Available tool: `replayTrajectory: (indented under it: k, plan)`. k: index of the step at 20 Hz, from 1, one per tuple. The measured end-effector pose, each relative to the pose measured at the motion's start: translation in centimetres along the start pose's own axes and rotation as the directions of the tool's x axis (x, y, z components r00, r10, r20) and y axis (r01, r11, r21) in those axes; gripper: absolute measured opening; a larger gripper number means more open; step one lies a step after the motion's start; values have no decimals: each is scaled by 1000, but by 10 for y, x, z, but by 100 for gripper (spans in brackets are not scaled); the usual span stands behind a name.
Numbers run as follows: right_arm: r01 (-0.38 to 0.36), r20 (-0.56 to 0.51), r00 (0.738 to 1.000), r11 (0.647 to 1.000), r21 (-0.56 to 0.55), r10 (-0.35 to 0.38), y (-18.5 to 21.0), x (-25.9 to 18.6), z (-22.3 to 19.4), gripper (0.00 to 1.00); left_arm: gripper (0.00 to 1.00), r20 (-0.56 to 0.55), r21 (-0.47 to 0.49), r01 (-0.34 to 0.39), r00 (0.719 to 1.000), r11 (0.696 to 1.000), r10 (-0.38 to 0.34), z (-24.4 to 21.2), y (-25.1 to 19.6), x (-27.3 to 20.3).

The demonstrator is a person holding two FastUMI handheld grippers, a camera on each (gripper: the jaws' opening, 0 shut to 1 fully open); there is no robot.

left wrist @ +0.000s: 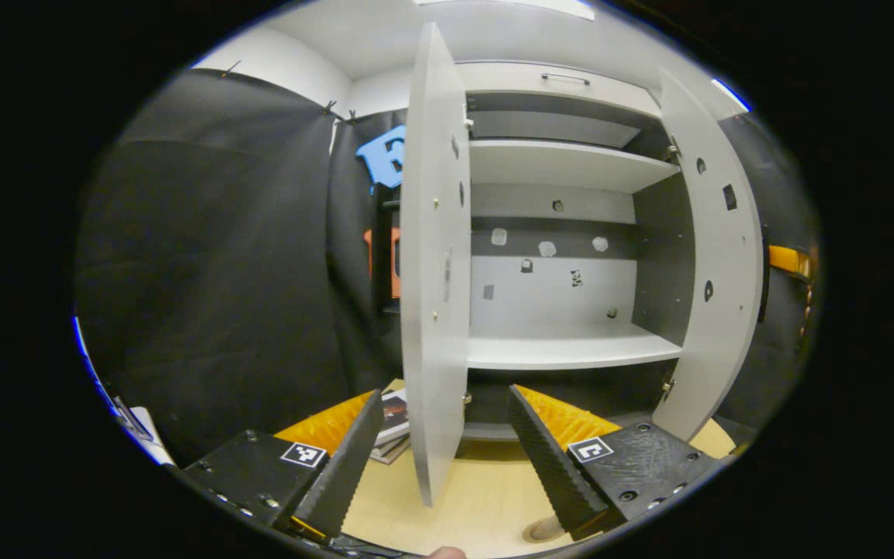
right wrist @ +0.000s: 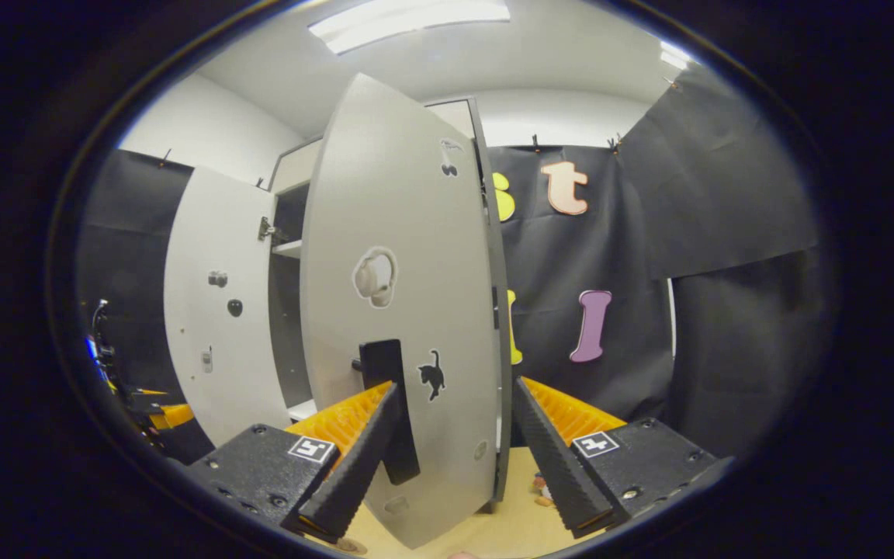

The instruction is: Grasp the bottle in the cabinet with the left hand and place it on the coaster, then close the right door with the right hand and the left door with the left hand.

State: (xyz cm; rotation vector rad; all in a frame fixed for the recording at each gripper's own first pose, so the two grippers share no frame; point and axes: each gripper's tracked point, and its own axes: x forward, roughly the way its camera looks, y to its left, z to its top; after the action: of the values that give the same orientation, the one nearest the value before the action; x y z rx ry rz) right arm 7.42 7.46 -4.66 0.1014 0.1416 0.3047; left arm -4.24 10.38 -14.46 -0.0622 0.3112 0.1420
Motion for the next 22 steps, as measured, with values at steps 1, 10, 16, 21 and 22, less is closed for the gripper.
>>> replayTrajectory:
  k: [1,10,16,21,22]
  plan:
    - [-17,-4,1000,1000,-4,17,6,2,-2,92,97,7,-5,-19,1000,1000,19,5,9,-2]
    - [-130,-34,991,991,35,131,57,43,-18,97,96,-47,-117,-105,994,988,100,-1,66,8]
    - [-161,-60,985,987,15,161,83,58,-25,97,100,-52,-99,-117,992,988,112,15,89,25]
    - [-126,-80,989,992,17,127,73,46,-37,97,96,-42,-142,-81,996,987,76,33,88,40]
    - [-111,-83,990,993,25,113,68,43,-38,97,96,-32,-142,-79,997,987,75,39,89,42]
